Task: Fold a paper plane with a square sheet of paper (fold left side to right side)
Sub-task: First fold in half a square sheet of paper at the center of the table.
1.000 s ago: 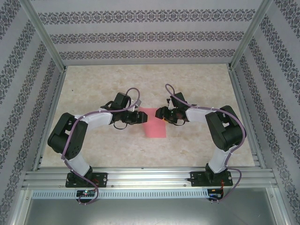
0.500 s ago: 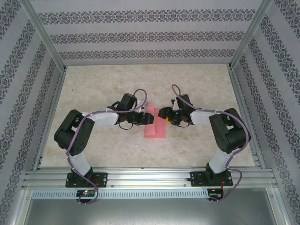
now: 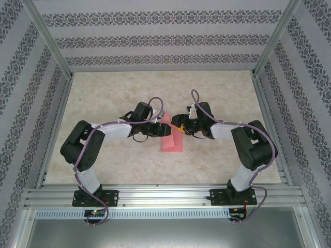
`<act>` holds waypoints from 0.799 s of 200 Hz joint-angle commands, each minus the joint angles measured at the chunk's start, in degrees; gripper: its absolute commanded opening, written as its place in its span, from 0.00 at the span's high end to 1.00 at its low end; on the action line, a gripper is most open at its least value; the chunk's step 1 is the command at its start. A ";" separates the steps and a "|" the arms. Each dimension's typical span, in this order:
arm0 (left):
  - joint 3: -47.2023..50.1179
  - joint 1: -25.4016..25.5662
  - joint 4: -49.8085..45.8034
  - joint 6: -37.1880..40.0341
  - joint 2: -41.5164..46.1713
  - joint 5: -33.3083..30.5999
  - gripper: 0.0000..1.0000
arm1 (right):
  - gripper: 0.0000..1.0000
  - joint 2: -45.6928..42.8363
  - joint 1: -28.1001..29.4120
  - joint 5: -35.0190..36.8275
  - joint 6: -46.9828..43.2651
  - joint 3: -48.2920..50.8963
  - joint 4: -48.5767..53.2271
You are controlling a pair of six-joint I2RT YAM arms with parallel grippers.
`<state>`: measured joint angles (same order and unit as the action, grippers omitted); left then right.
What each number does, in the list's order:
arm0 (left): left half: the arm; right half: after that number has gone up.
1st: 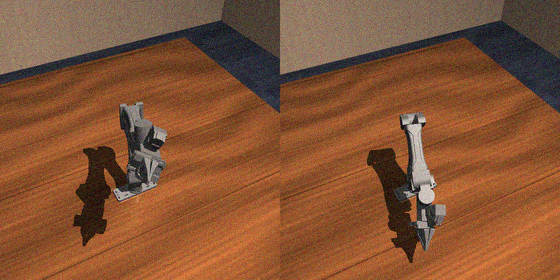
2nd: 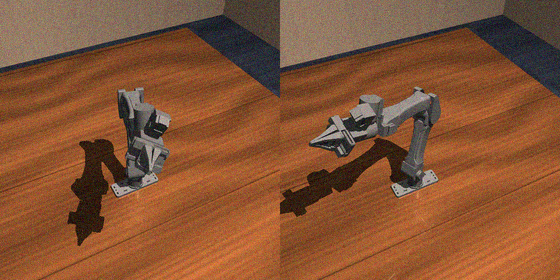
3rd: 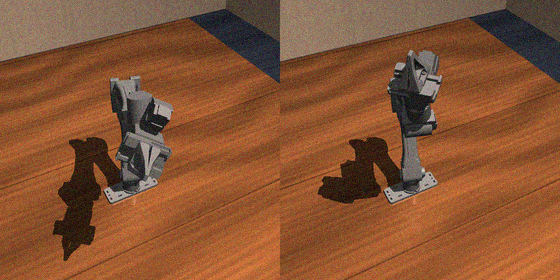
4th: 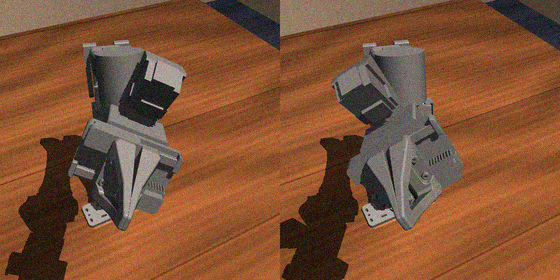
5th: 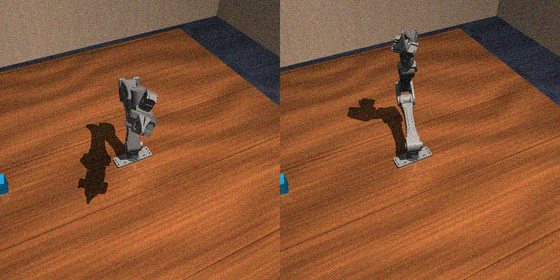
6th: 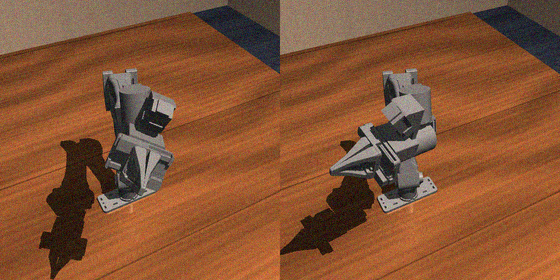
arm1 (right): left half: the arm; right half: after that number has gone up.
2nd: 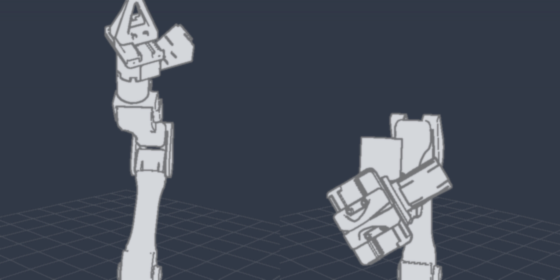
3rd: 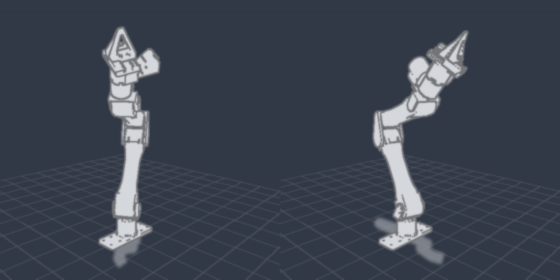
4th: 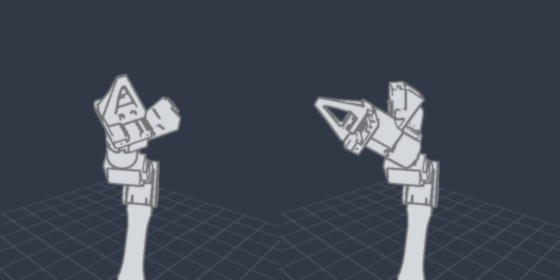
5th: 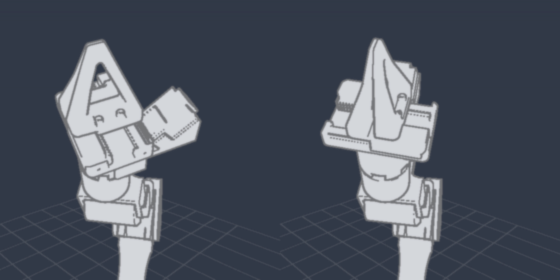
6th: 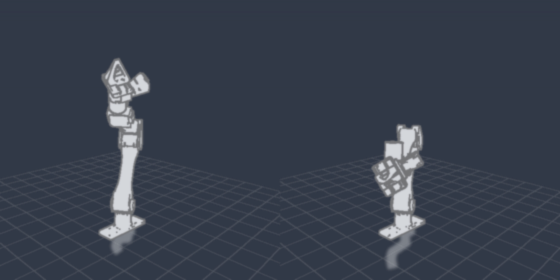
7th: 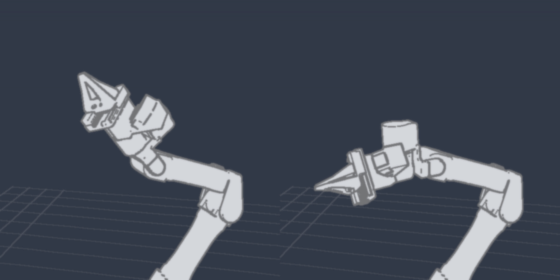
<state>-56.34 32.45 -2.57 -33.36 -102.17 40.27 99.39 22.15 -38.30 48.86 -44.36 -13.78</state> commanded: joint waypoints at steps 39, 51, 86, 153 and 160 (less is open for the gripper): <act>-1.14 1.03 1.90 0.00 -0.82 1.07 0.44 | 0.51 3.97 1.51 -2.82 1.59 -1.86 -4.21; -1.06 1.04 1.78 0.05 -0.75 1.10 0.44 | 0.60 3.92 1.41 -2.76 1.47 -1.66 -4.41; -0.88 1.04 1.92 -0.12 0.18 0.85 0.43 | 0.88 3.46 1.13 -2.48 0.60 -1.10 -3.93; -2.94 1.02 -12.47 0.47 5.05 -14.48 0.38 | 0.98 -1.04 -1.50 2.04 -7.46 -0.53 8.54; -3.39 1.14 -13.76 -0.13 4.77 -15.86 0.38 | 0.98 -1.45 -1.72 2.57 -8.20 -0.43 9.61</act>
<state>-57.08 32.82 -8.47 -33.30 -98.80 32.99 101.16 21.69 -38.72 46.00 -44.84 -10.11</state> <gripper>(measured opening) 0.617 0.049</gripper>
